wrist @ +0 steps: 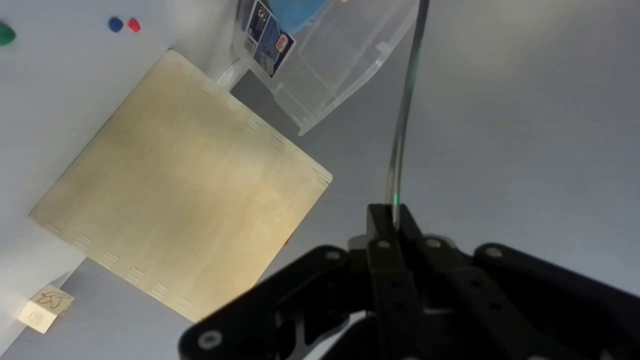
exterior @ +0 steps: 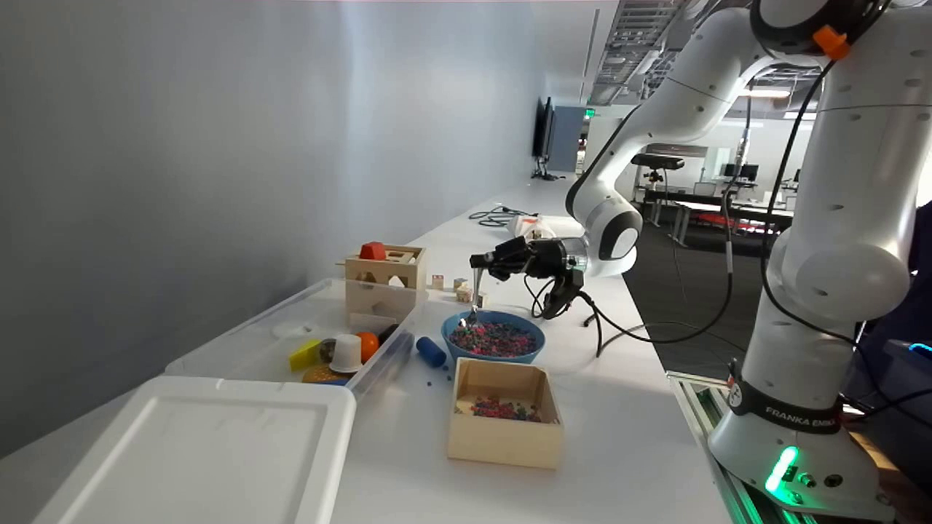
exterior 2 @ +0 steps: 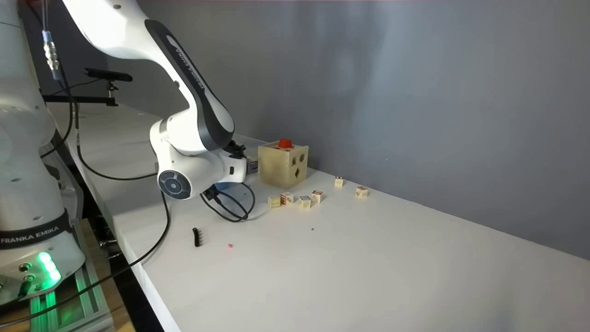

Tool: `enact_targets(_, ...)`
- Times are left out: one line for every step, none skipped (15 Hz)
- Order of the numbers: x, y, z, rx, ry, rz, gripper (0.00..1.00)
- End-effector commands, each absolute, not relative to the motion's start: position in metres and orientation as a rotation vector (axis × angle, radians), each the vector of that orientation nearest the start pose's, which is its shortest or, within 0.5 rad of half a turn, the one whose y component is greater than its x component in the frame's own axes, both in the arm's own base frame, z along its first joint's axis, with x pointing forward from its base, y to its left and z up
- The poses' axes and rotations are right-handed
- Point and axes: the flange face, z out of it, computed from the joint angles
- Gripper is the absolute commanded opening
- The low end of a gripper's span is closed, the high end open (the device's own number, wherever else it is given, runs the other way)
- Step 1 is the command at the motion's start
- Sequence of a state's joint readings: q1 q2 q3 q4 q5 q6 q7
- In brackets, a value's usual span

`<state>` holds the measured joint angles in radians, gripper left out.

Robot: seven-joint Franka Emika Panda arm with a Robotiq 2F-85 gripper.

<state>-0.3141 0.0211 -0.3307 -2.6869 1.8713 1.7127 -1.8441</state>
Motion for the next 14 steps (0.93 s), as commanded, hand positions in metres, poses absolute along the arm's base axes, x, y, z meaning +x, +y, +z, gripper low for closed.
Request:
enact_targets(0.368, -0.167, 0.252, -1.670, 0.259, -1.222, 0.01)
enact_targets(0.368, -0.167, 0.252, -1.667, 0.258, -1.217, 0.01)
enact_targets(0.368, -0.167, 0.253, -1.667, 0.257, -1.208, 0.01)
enact_targets(0.367, -0.168, 0.254, -1.664, 0.258, -1.200, 0.01)
enact_targets(0.366, -0.167, 0.255, -1.661, 0.254, -1.195, 0.01)
enact_targets(0.366, -0.165, 0.257, -1.663, 0.239, -1.187, 0.01)
enact_targets(0.366, -0.163, 0.261, -1.662, 0.218, -1.182, 0.01)
enact_targets(0.366, -0.161, 0.264, -1.664, 0.195, -1.180, 0.01)
enact_targets(0.366, -0.157, 0.268, -1.667, 0.169, -1.177, 0.01)
enact_targets(0.366, -0.154, 0.272, -1.666, 0.141, -1.174, 0.01)
enact_targets(0.366, -0.150, 0.277, -1.663, 0.114, -1.181, 0.01)
enact_targets(0.367, -0.146, 0.283, -1.655, 0.088, -1.193, 0.01)
enact_targets(0.368, -0.142, 0.289, -1.653, 0.064, -1.200, 0.01)
enact_targets(0.369, -0.136, 0.296, -1.651, 0.036, -1.218, 0.01)
